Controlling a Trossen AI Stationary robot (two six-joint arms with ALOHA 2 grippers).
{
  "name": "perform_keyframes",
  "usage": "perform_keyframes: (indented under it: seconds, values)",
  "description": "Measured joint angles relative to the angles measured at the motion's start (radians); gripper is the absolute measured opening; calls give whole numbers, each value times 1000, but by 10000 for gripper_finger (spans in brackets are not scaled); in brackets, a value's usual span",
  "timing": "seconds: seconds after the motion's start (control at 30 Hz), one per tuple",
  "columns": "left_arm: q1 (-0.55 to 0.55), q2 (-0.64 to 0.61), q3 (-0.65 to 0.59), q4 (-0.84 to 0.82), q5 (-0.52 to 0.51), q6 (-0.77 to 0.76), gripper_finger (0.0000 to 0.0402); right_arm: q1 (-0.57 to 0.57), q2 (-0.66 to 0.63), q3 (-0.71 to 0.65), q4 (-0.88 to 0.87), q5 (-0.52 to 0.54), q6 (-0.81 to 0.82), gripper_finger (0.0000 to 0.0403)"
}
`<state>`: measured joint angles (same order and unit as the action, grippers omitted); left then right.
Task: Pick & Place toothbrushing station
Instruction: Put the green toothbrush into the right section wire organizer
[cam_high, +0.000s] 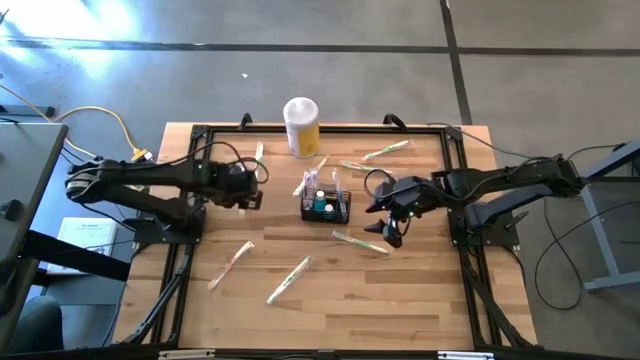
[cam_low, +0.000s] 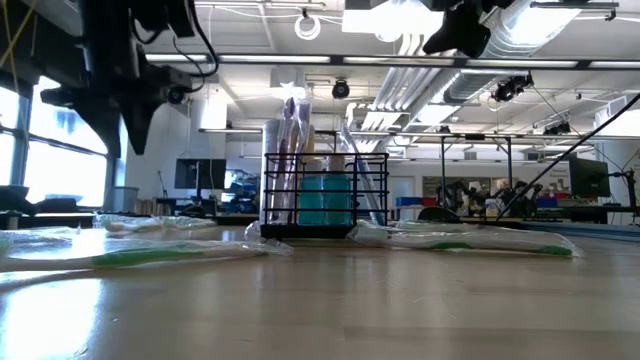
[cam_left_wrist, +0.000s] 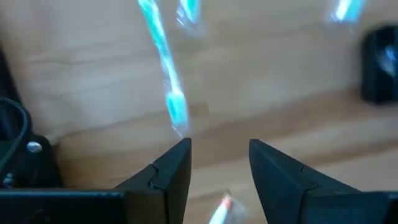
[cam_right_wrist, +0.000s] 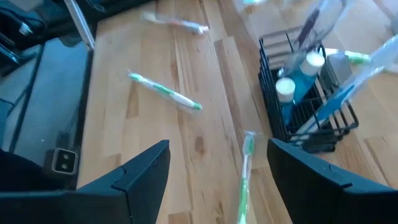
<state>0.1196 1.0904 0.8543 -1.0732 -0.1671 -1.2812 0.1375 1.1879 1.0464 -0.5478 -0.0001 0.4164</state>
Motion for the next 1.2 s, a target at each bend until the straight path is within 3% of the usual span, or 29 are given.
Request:
perform_keyframes:
  seconds: [0.13, 0.3, 0.47, 0.83, 1.0, 1.2]
  values:
    - [87, 42, 0, -12, -23, 56, 157, 8, 18, 0, 6, -1, 7, 260]
    - [174, 132, 0, -6, 78, 140, 157, 34, 35, 1, 2, -3, 9, 260]
    - [234, 234, 0, 14, 84, 220, 157, 45, 37, -1, -2, -2, 16, 260]
    - [280, 410, 0, 50, 214, 361, 155, 46, 37, -1, -25, -3, 32, 260]
    - [280, 450, -16, 105, 212, 372, 130, 46, 37, -1, -31, -3, 32, 260]
    - [281, 447, -145, 221, 277, 351, 84, 46, 37, -1, -33, -3, 32, 260]
